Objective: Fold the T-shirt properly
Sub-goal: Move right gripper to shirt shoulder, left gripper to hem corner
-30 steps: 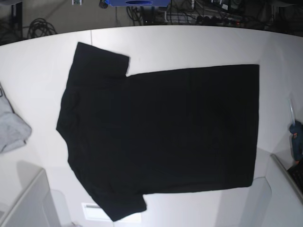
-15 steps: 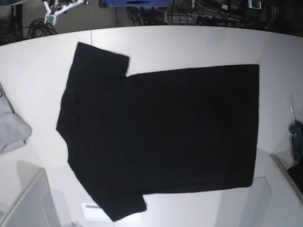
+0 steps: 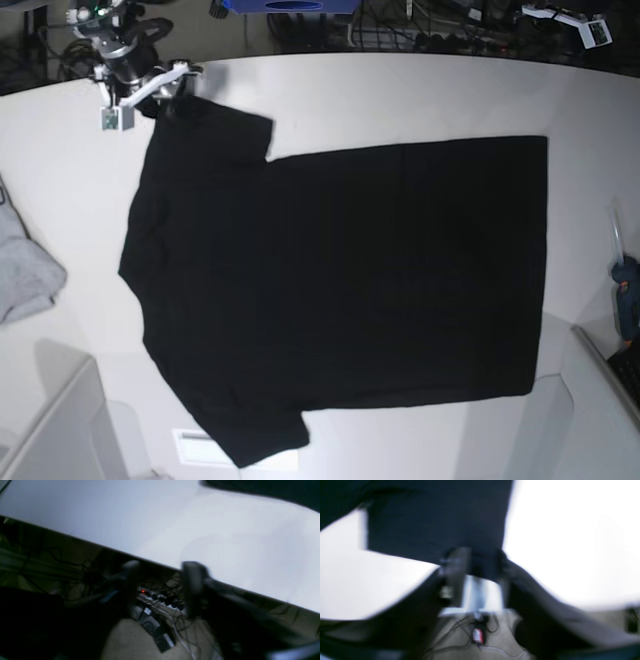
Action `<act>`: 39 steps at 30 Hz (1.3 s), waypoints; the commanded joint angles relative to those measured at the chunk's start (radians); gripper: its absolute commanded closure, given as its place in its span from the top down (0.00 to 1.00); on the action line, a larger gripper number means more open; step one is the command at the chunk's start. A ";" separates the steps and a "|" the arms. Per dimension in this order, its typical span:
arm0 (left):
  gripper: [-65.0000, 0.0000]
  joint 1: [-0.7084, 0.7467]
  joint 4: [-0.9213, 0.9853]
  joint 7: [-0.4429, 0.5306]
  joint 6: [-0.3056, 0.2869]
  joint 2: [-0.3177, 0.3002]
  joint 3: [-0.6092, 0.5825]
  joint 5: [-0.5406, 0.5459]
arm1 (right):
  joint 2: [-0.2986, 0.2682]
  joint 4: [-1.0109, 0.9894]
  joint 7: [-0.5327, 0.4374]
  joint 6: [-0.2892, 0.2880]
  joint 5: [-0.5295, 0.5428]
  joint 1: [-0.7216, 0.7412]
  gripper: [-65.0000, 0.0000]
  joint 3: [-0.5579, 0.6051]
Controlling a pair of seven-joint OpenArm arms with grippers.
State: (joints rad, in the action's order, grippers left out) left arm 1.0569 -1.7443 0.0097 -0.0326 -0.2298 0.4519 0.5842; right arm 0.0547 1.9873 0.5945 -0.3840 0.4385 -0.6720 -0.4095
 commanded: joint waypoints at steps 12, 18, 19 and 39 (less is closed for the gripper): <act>0.60 -0.037 -0.006 0.011 -0.140 -0.010 0.064 0.133 | -0.009 -0.162 0.107 -0.033 0.059 0.234 0.57 -0.182; 0.60 -0.132 -0.006 -0.205 -0.149 -0.004 0.091 0.135 | -0.011 -0.270 0.170 -0.036 0.058 0.295 0.57 -0.214; 0.60 -0.146 -0.006 -0.231 -0.158 0.002 0.104 0.135 | -0.009 -0.274 0.172 -0.042 0.058 0.295 0.57 -0.211; 0.60 -0.436 0.039 -0.552 -0.238 0.096 0.299 0.133 | -0.009 -0.388 0.172 -0.117 0.053 0.289 0.00 -0.165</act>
State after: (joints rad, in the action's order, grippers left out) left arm 0.6128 -1.6917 -0.5594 -0.2630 -0.1223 0.7448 0.7059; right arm 0.0467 1.6032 0.7090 -0.5064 0.5335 -0.3744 -0.5766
